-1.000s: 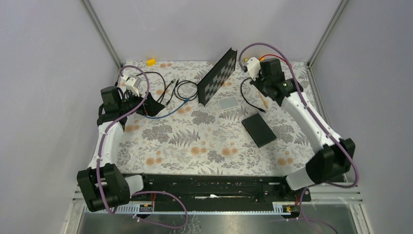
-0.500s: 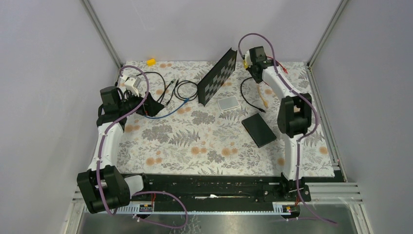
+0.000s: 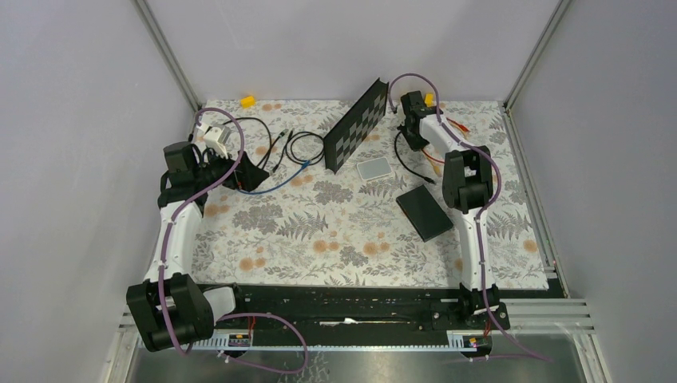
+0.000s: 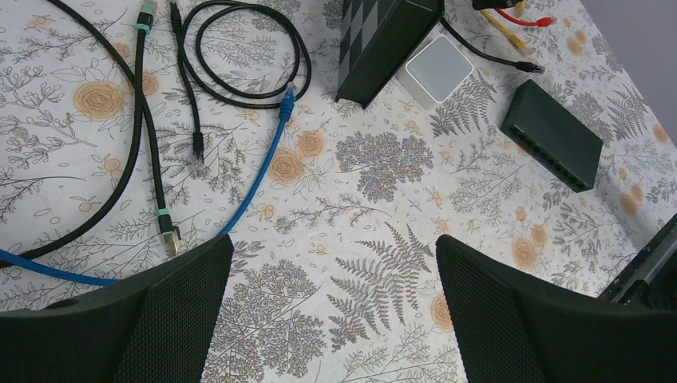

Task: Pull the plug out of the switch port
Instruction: Place the connector at the center of the board, then move the switch port to the center of the board.

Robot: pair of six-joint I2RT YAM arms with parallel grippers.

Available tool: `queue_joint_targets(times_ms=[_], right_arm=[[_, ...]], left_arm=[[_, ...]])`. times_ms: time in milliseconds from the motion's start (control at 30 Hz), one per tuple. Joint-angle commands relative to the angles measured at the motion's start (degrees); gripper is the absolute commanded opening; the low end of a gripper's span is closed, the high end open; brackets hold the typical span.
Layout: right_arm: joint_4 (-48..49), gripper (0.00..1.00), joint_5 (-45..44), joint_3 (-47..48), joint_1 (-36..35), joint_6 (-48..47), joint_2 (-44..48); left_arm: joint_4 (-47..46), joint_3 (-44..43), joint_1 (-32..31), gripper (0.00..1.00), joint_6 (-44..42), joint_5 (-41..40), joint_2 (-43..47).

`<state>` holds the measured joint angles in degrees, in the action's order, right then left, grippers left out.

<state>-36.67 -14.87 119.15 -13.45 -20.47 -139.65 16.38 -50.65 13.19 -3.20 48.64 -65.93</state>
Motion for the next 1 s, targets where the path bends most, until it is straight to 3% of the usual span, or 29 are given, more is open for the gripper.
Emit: queue_joint_targets(times_ms=[0,133,233,367,500,667,867,967], right_arm=[[-1.3,0.17,4.3,2.9,0.5,3.6,0.4],[-2.1,0.42,8.2,3.0,1.1,5.4,1.1],[-1.8,0.74,11.8,1.2,1.6,6.4,3.7],[2.1,0.98,16.1,-6.7,1.9,5.0,11.3],[7.0,0.99,22.3,-15.9,1.9,3.7,18.0],[11.9,0.93,29.5,-22.0,1.9,5.1,22.1],[17.6,0.81,36.7,-23.0,1.9,12.0,20.9],[21.4,0.69,39.6,-23.3,1.9,17.1,19.3]], left_arm=[[-1.6,-0.9,0.2,0.99,-0.8,0.0,0.8],[-1.6,-0.9,0.2,0.99,-0.7,0.1,1.1],[-1.5,-0.9,0.2,0.99,-0.7,0.0,1.2],[-1.7,-0.9,0.2,0.99,-1.0,-0.1,1.1],[-2.2,-0.8,0.2,0.99,-0.8,-0.2,1.0],[-2.3,-0.8,0.2,0.99,-0.8,-0.5,1.4],[-2.3,-0.4,0.3,0.99,-1.1,-1.2,1.6],[-2.2,-0.4,0.3,0.99,-0.9,-1.3,1.1]])
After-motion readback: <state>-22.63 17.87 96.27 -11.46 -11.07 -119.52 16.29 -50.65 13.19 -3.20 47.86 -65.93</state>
